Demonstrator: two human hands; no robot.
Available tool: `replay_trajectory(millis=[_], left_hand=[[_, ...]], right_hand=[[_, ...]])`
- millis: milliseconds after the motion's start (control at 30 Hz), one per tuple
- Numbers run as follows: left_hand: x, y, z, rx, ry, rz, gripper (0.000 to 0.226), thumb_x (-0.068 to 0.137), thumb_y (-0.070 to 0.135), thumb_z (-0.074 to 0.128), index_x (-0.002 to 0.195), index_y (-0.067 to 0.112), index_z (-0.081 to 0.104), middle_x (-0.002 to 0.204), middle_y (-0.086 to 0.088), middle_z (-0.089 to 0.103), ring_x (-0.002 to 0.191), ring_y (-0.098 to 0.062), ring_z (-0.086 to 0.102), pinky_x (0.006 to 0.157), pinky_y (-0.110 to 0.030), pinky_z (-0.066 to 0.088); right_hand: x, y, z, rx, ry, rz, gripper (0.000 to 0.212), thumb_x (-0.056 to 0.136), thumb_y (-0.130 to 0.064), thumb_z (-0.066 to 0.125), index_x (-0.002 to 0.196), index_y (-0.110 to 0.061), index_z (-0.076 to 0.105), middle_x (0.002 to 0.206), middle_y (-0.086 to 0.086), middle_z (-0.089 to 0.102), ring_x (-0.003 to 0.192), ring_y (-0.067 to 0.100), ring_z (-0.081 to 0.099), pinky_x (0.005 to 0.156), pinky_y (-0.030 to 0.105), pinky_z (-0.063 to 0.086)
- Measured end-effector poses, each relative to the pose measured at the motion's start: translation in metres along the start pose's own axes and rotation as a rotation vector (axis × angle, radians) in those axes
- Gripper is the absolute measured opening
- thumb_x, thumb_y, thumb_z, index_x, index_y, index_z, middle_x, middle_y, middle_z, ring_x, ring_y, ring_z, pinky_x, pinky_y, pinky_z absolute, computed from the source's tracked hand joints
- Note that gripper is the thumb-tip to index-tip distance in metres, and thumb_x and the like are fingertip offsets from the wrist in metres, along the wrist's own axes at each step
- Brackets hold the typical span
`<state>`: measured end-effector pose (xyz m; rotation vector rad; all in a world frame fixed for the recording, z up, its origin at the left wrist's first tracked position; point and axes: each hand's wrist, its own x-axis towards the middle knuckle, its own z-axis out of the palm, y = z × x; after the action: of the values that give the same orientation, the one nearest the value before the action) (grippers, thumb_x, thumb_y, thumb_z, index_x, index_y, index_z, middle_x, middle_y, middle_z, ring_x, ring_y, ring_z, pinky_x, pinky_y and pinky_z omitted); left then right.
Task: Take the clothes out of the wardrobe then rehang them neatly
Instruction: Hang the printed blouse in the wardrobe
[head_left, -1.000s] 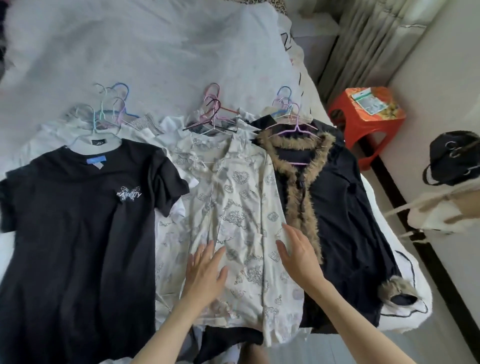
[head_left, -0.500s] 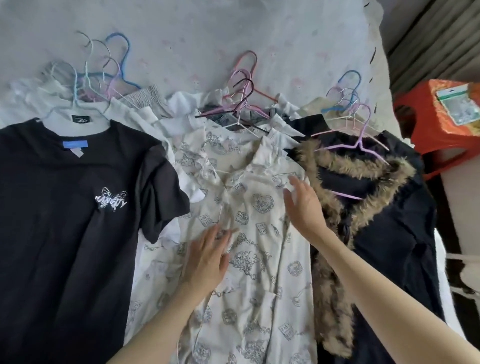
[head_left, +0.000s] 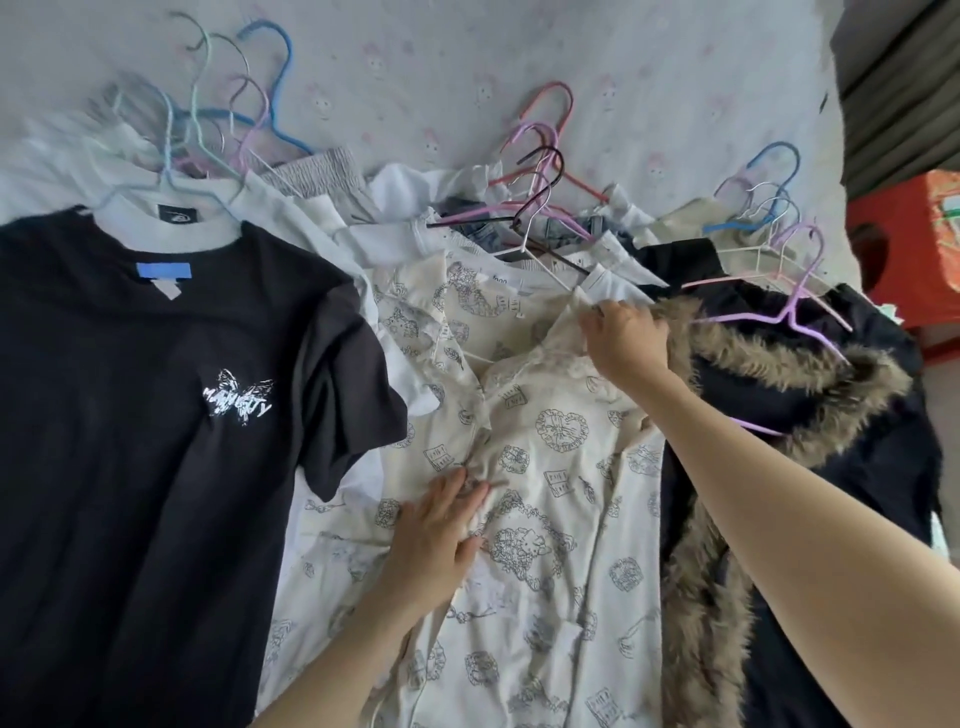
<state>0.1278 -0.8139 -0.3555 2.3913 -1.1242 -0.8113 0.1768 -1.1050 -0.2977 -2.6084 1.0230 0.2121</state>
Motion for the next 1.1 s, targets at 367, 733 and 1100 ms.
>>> replay_trajectory(millis=[367,733,1100], left_hand=[[-0.016,0.029,-0.061,-0.066,0.013,-0.009,0.049,0.1,0.02,0.034,0.147,0.026,0.019,0.152,0.003,0.021,0.139,-0.01,0.017,0.111,-0.022,0.019],[-0.002,0.115,-0.195,0.177,0.533,0.291,0.052,0.095,0.018,0.044,0.145,0.015,0.03,0.149,-0.014,0.03,0.138,-0.033,0.024,0.111,-0.05,0.018],[-0.082,0.328,-0.18,0.106,0.393,1.118,0.031,0.09,0.044,0.041,0.091,0.019,0.058,0.079,-0.001,0.061,0.072,-0.025,0.058,0.069,-0.037,0.046]], right_hand=[[-0.097,-0.002,-0.039,0.418,0.169,0.102,0.026,0.1,-0.025,0.034,0.08,-0.011,0.043,0.064,0.002,0.05,0.073,0.036,0.053,0.077,0.038,0.034],[-0.257,0.059,-0.141,0.482,0.535,0.199,0.028,0.095,-0.017,0.047,0.067,-0.019,0.049,0.056,0.006,0.052,0.063,0.036,0.047,0.064,0.03,0.019],[-0.531,0.134,-0.208,0.413,1.057,0.579,0.022,0.092,-0.033,0.048,0.07,-0.035,0.052,0.057,-0.01,0.052,0.072,0.022,0.049,0.061,0.03,0.031]])
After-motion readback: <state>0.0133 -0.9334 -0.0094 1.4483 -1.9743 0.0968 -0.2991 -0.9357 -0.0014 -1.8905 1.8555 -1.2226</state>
